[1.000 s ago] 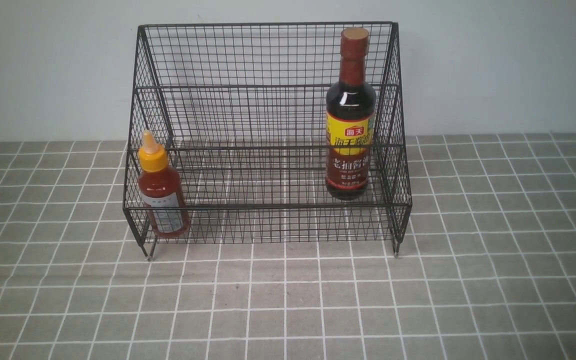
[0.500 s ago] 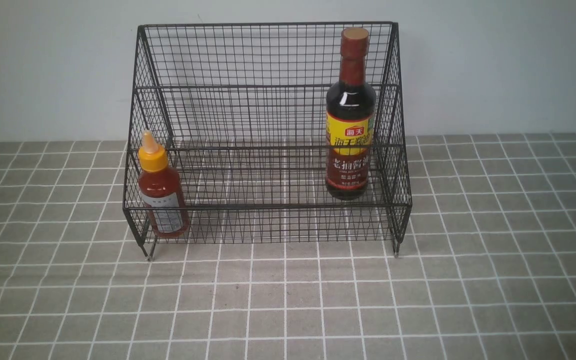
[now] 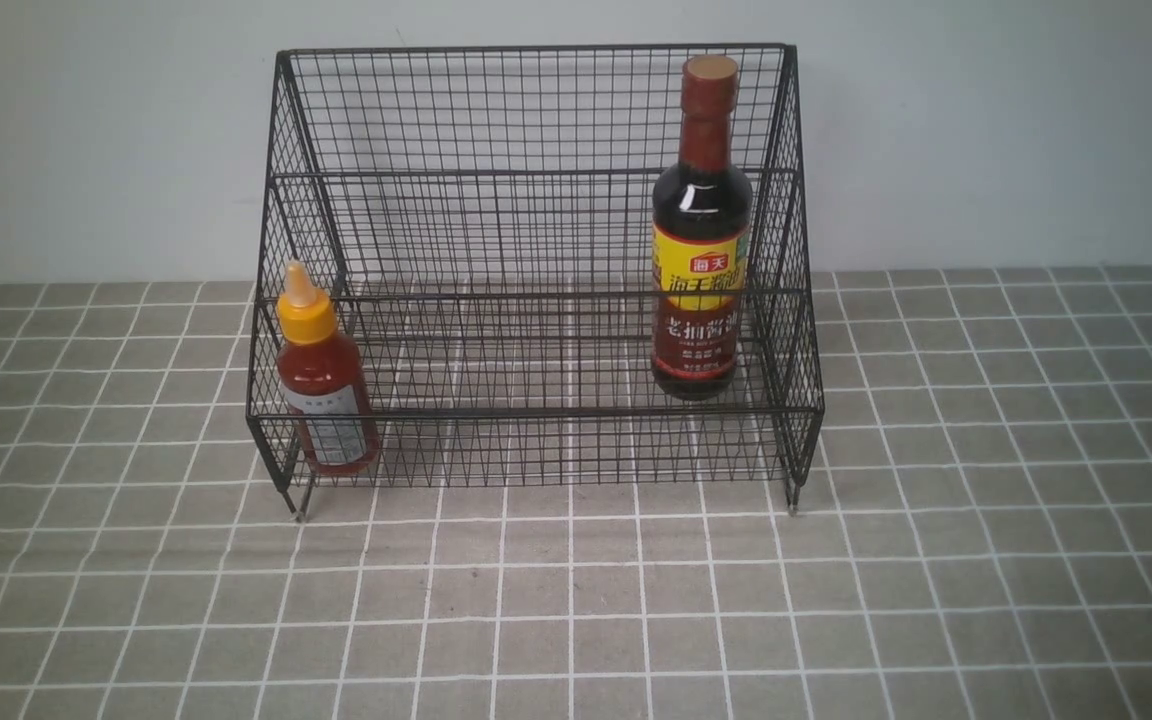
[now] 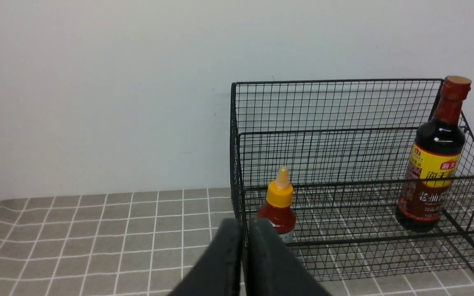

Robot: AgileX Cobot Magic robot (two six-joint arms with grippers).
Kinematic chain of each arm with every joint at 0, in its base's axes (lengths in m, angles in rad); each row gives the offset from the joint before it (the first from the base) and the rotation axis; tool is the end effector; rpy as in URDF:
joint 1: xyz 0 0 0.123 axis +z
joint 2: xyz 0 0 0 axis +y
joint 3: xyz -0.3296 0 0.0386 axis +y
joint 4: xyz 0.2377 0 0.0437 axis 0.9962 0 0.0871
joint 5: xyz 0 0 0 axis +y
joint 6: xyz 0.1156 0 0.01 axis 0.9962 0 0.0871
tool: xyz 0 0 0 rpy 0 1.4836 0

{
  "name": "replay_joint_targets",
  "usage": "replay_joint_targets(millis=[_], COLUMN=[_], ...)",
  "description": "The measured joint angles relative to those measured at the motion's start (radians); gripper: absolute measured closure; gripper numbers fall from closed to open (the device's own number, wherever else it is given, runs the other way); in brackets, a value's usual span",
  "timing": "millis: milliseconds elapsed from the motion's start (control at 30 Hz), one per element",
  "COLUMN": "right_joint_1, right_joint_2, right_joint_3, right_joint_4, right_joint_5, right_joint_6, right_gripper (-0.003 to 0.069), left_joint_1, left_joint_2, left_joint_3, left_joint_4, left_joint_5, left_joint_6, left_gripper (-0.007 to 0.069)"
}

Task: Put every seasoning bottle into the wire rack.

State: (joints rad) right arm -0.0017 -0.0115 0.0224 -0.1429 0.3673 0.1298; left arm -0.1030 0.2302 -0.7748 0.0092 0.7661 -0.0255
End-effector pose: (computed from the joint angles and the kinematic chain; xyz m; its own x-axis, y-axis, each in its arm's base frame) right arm 0.0192 -0.0060 0.1659 -0.2838 -0.0032 -0.9589 0.0497 0.9986 -0.0180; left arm -0.0163 0.0024 0.3807 -0.1350 -0.0050 -0.9908 0.0940 0.9954 -0.0178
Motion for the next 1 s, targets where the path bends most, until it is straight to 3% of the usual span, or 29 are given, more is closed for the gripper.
replay_joint_targets(millis=[267, 433, 667, 1000], right_joint_1=[0.0, 0.0, 0.0, 0.0], right_joint_2=[0.0, 0.0, 0.0, 0.0], right_joint_3=[0.0, 0.0, 0.0, 0.0], right_joint_4=[0.0, 0.0, 0.0, 0.0], right_joint_5=[0.0, 0.001, 0.001, 0.001], right_joint_6=[0.0, 0.0, 0.0, 0.0], right_gripper=[0.0673, 0.0673, 0.0673, 0.0673], left_joint_1=[0.0, 0.0, 0.001, 0.085], left_joint_2=[-0.221, -0.241, -0.241, -0.241], left_joint_3=[0.494, 0.73, 0.803, 0.803], left_joint_4=[-0.015, -0.022, -0.022, -0.022], left_joint_5=[-0.351, -0.449, -0.438, -0.399], left_joint_6=[0.048, 0.054, 0.067, 0.08], left_gripper=[0.0617, 0.0617, 0.0617, 0.0617])
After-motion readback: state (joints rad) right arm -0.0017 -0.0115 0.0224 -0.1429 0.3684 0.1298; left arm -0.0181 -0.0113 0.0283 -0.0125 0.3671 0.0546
